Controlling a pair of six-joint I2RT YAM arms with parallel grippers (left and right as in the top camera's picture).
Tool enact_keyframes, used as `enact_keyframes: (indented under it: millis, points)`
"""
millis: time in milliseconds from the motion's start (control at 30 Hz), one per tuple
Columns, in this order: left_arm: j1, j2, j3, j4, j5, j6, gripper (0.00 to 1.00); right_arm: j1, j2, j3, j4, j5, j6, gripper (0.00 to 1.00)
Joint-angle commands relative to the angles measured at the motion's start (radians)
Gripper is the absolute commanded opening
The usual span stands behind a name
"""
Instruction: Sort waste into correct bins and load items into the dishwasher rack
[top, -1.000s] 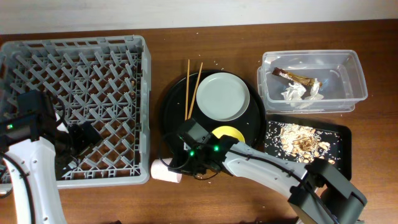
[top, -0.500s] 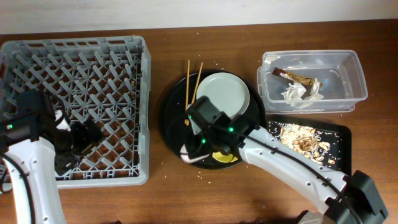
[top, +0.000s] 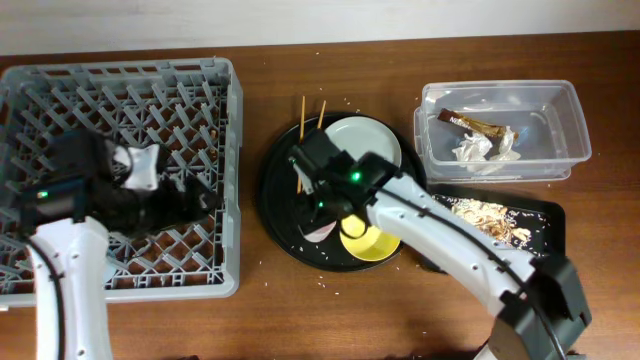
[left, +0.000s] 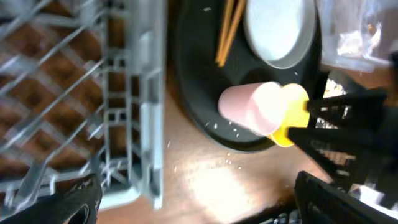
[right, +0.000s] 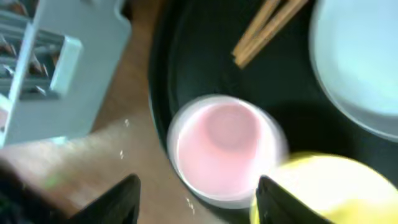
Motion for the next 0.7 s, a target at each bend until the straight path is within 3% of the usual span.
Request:
enact_keyframes:
  millis: [0, 100, 133, 200, 500, 667]
  points:
    - [-0.074, -0.014, 0.013, 0.041, 0.029, 0.023, 0.98, -0.105, -0.009, 0.05, -0.06, 0.006, 0.008, 0.59]
    - [-0.084, -0.014, 0.013, 0.06, 0.034, -0.002, 0.98, -0.175, 0.061, -0.004, -0.087, -0.065, 0.003, 0.47]
    - [-0.083, -0.014, 0.013, 0.06, 0.051, -0.002, 0.98, -0.175, 0.095, -0.036, -0.071, -0.099, 0.0, 0.38]
    - [-0.083, -0.014, 0.013, 0.067, 0.077, -0.012, 0.98, -0.172, 0.148, -0.059, -0.046, -0.23, -0.07, 0.35]
    - [-0.083, -0.014, 0.013, 0.081, 0.077, -0.024, 0.98, -0.227, 0.011, -0.037, -0.031, -0.192, -0.082, 0.38]
    - [-0.083, -0.014, 0.013, 0.081, 0.086, -0.054, 0.99, -0.167, 0.06, -0.057, -0.021, -0.185, -0.116, 0.4]
